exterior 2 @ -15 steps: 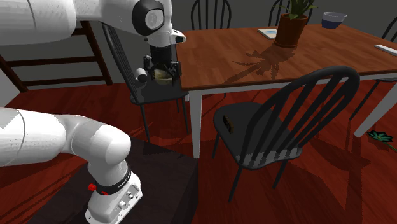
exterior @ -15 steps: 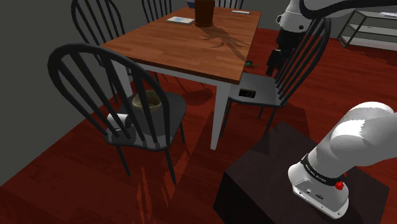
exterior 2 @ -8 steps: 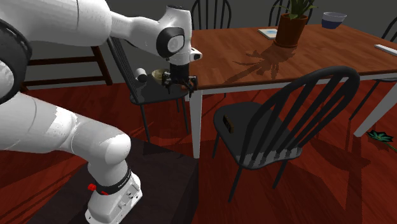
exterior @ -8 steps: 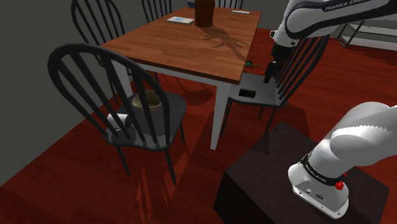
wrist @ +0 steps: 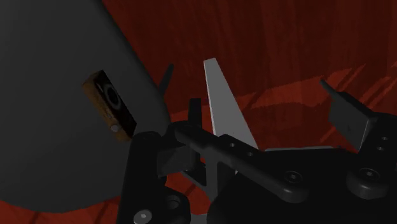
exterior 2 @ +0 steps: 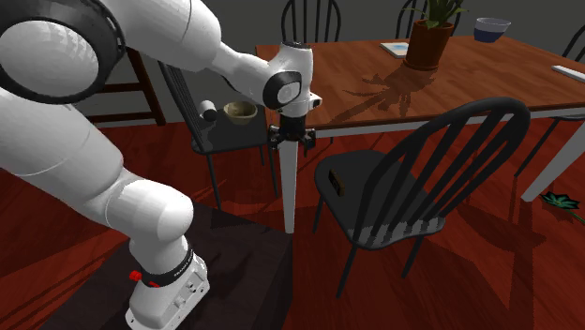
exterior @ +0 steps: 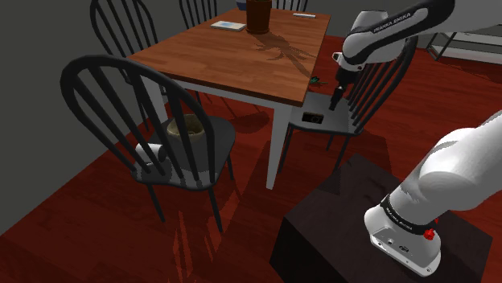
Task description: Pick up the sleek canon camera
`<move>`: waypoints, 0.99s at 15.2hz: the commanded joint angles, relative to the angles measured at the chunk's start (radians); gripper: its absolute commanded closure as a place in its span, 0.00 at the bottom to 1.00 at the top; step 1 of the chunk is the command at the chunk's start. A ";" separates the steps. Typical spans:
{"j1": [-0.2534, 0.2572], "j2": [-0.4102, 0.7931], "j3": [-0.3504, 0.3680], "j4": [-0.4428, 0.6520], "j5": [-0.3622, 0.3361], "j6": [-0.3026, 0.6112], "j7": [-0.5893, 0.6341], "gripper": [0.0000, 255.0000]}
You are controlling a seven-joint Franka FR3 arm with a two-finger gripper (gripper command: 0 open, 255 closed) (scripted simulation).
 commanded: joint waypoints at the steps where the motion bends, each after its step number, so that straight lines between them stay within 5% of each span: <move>1: 0.011 0.081 -0.032 0.027 0.033 0.052 -0.083 0.00; 7: 0.009 0.357 -0.071 0.160 0.226 0.162 -0.364 0.00; 15: -0.126 0.702 0.030 0.421 0.438 0.209 -0.661 0.00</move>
